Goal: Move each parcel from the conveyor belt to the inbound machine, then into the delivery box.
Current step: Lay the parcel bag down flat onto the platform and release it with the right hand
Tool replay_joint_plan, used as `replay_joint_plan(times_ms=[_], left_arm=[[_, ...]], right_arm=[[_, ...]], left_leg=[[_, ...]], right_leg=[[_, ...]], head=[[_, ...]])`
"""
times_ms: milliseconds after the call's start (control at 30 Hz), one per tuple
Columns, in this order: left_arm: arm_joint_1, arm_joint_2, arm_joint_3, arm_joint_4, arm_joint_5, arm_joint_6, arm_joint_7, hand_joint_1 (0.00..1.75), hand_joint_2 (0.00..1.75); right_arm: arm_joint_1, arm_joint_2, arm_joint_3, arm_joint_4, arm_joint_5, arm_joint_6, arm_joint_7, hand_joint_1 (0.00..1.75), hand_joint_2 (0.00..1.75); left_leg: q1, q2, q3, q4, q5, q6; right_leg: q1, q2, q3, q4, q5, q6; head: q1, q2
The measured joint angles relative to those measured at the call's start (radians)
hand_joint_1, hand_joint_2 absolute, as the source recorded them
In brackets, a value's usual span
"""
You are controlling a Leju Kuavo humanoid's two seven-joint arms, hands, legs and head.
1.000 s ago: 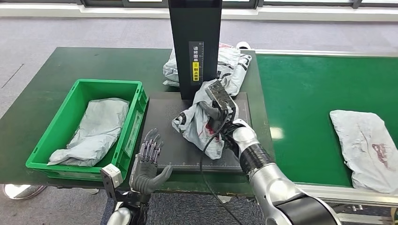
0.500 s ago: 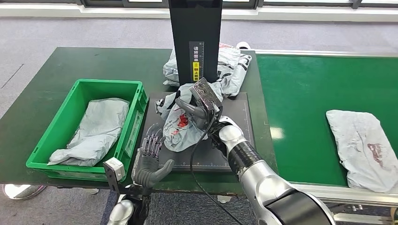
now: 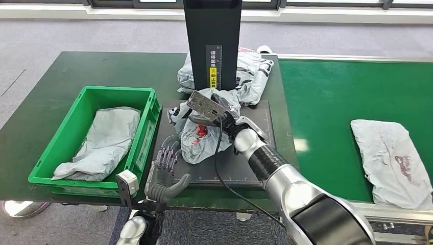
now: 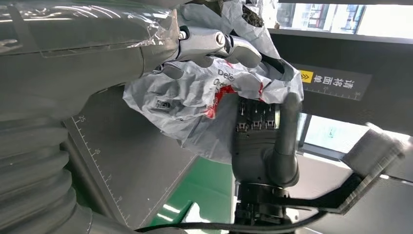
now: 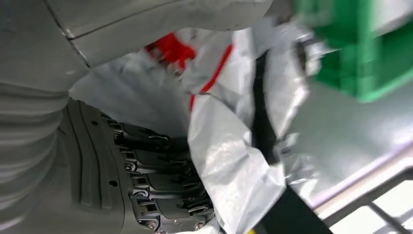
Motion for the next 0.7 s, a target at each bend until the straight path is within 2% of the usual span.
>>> replay_joint_plan(times_ms=[33,167,367,533,700], left_arm=[[0.0,0.0,0.0,0.001,-0.002,0.002,0.001,0.0,1.75],[0.002,0.0,0.0,0.008,-0.01,0.009,0.005,0.0,1.75],[0.015,-0.004,0.005,0.002,-0.031,0.018,0.017,0.0,1.75],[0.02,-0.007,0.011,-0.009,-0.037,0.022,0.031,0.0,1.75],[0.03,-0.008,0.015,-0.036,-0.036,0.032,0.051,0.0,1.75]], right_arm=[[-0.008,-0.006,0.026,0.0,0.061,-0.008,0.045,0.0,1.75],[-0.026,-0.036,0.119,-0.004,0.242,-0.022,0.182,0.0,0.0],[-0.002,-0.108,0.189,-0.046,0.45,0.002,0.302,0.0,0.0],[0.037,-0.156,0.192,-0.111,0.525,0.006,0.353,0.0,0.0],[0.099,-0.213,0.192,-0.258,0.592,0.047,0.414,0.0,0.0]], left_leg=[[0.0,0.0,0.0,0.0,0.0,0.0],[0.0,-0.001,0.0,0.0,0.0,0.0],[0.0,-0.002,0.0,0.0,0.0,0.0],[0.0,-0.002,0.0,0.0,0.0,0.0],[0.0,-0.002,0.0,0.0,0.0,0.0]], right_leg=[[0.0,0.0,0.0,0.0,0.0,0.0],[0.0,-0.001,0.0,0.0,0.0,0.0],[0.0,-0.002,0.001,0.0,0.0,0.0],[0.0,-0.002,0.001,0.0,0.0,0.0],[0.0,-0.002,0.001,0.0,0.0,0.0]], head=[[0.0,0.0],[0.0,0.0],[0.0,0.0],[0.0,0.0],[0.0,0.0]])
